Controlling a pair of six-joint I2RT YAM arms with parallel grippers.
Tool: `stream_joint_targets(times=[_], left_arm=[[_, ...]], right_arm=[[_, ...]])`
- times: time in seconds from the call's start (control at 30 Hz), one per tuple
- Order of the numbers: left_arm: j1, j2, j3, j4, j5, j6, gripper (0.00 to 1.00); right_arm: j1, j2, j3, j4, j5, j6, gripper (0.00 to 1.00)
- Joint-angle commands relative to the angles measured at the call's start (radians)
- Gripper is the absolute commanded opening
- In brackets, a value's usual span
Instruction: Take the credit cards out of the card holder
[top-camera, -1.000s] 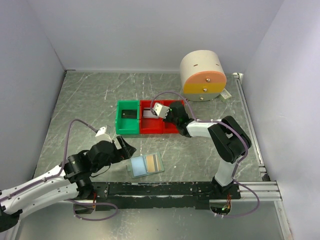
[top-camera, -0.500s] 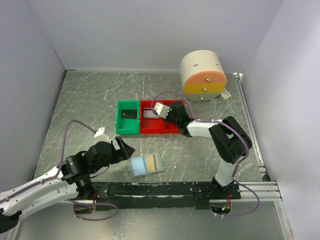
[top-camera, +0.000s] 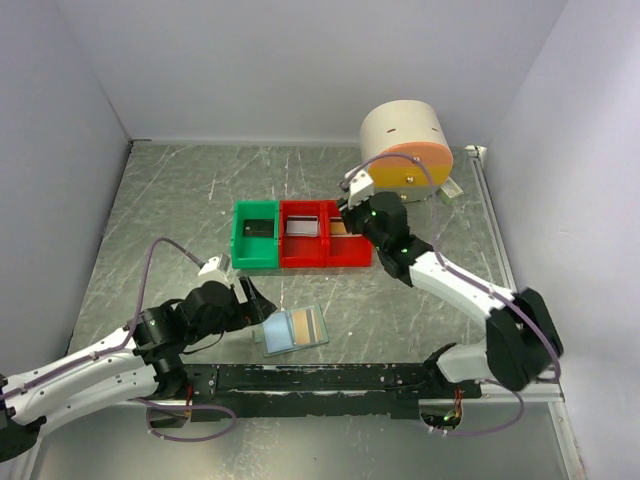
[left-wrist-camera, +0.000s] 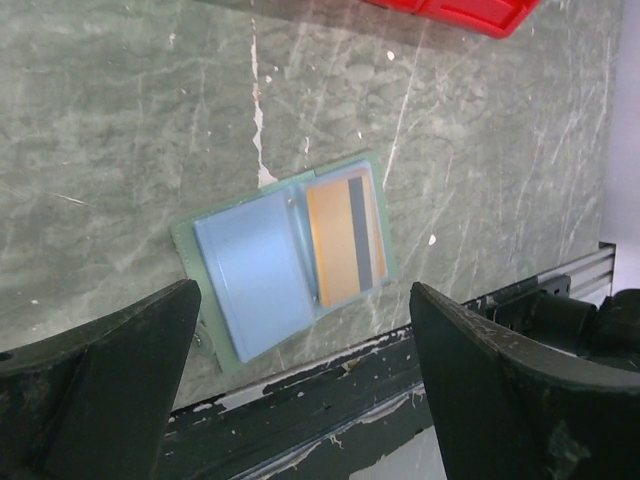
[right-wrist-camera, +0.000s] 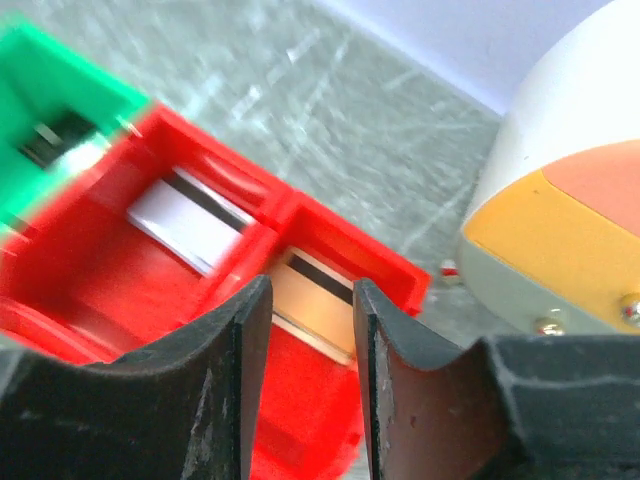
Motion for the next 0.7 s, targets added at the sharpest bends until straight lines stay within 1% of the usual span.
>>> stream_joint_targets(times=[0.0,0.1,0.17,0.27,0.3,0.33,0.43,0.57,0.67], left_arm=[[0.006,0.001,-0.030,0.075,0.086,-0.015,0.96],[0.005,0.014,-0.075,0.149,0.144,-0.020,0.94],[0.006,0.035,-0.095,0.182,0.177,-0.024,0.91],[0.005,0.084,-0.105,0.205,0.199,-0.028,0.89],[0.006,0.100,-0.106,0.213,0.207,-0.027,0.88],[0.005,0.114,-0.107,0.222,0.212,-0.026,0.87],[0.003,0.162,-0.112,0.249,0.222,-0.028,0.85],[-0.013,0.207,-0.101,0.229,0.193,-0.046,0.81],[-0.030,0.207,-0.124,0.252,0.179,-0.062,0.80]], right_arm=[[-0.005,-0.114,-0.033,-0.163,-0.041,0.539,0.36],[-0.015,-0.125,-0.028,-0.329,-0.102,0.712,0.33],[-0.016,-0.118,-0.024,-0.385,-0.203,0.765,0.33],[-0.013,-0.117,-0.070,-0.354,-0.418,0.832,0.34],[-0.005,-0.121,-0.094,-0.332,-0.466,0.857,0.34],[0.007,-0.131,-0.118,-0.315,-0.484,0.886,0.34],[0.076,-0.169,-0.181,-0.278,-0.457,0.942,0.36],[0.161,-0.199,-0.212,-0.309,-0.382,0.969,0.37],[0.200,-0.214,-0.236,-0.325,-0.369,0.985,0.38]])
